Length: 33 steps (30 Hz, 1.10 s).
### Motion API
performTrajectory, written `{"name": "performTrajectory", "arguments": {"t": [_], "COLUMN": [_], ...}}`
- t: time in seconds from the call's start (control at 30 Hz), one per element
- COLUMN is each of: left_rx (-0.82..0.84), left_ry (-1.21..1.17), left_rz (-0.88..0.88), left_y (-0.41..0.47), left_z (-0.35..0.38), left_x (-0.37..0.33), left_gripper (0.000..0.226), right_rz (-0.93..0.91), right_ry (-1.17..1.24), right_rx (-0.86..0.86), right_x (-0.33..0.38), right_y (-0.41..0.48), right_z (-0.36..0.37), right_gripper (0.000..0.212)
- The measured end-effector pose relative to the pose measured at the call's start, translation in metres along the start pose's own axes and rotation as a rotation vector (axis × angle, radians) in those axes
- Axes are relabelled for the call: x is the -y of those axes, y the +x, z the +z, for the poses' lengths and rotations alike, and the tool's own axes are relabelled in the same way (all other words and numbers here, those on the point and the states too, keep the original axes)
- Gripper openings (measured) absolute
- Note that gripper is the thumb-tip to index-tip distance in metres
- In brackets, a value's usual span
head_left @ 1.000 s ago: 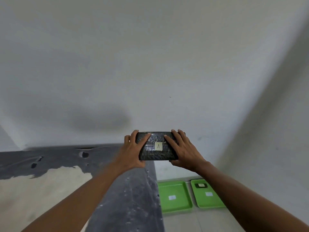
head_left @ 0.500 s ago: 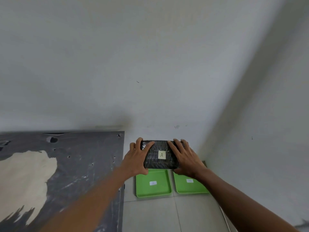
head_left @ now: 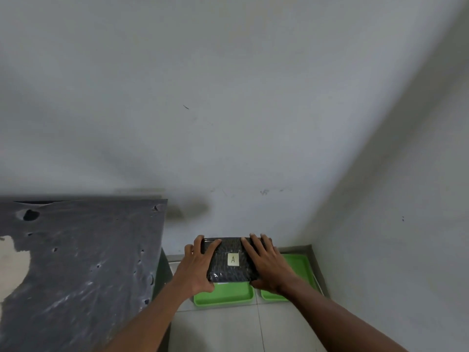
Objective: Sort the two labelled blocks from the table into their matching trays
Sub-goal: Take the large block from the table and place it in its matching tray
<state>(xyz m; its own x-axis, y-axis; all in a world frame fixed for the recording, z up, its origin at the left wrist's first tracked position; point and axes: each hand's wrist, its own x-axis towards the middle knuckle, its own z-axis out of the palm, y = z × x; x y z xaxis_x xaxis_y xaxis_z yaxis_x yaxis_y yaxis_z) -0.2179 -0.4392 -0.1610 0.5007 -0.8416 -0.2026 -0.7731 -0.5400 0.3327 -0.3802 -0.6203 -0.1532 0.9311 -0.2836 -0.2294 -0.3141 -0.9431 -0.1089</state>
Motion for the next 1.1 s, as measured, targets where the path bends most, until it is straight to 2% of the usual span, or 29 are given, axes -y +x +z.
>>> {"name": "performTrajectory", "arguments": {"t": [0.27, 0.57, 0.77, 0.9, 1.1], "left_rx": [0.001, 0.067, 0.140, 0.142, 0.159], "left_ry": [-0.073, -0.070, -0.106, -0.143, -0.147], "left_rz": [-0.064, -0.121, -0.141, -0.176, -0.241], "left_y": [0.063, 0.145, 0.170, 0.186, 0.242], "left_z": [0.129, 0.353, 0.474, 0.519, 0.536], "left_x": [0.024, 0.084, 0.124, 0.146, 0.169], "left_gripper": [0.122, 0.120, 0.113, 0.112, 0.111], "right_rz": [-0.037, -0.039, -0.049, -0.085, -0.099], "right_ry": [0.006, 0.027, 0.103, 0.134, 0.155], "right_rx": [0.010, 0.027, 0.049, 0.078, 0.119], "right_x": [-0.059, -0.117, -0.134, -0.144, -0.168], "right_y": [0.058, 0.131, 0.159, 0.184, 0.245], "right_z": [0.126, 0.354, 0.489, 0.536, 0.563], "right_gripper": [0.122, 0.121, 0.121, 0.119, 0.118]}}
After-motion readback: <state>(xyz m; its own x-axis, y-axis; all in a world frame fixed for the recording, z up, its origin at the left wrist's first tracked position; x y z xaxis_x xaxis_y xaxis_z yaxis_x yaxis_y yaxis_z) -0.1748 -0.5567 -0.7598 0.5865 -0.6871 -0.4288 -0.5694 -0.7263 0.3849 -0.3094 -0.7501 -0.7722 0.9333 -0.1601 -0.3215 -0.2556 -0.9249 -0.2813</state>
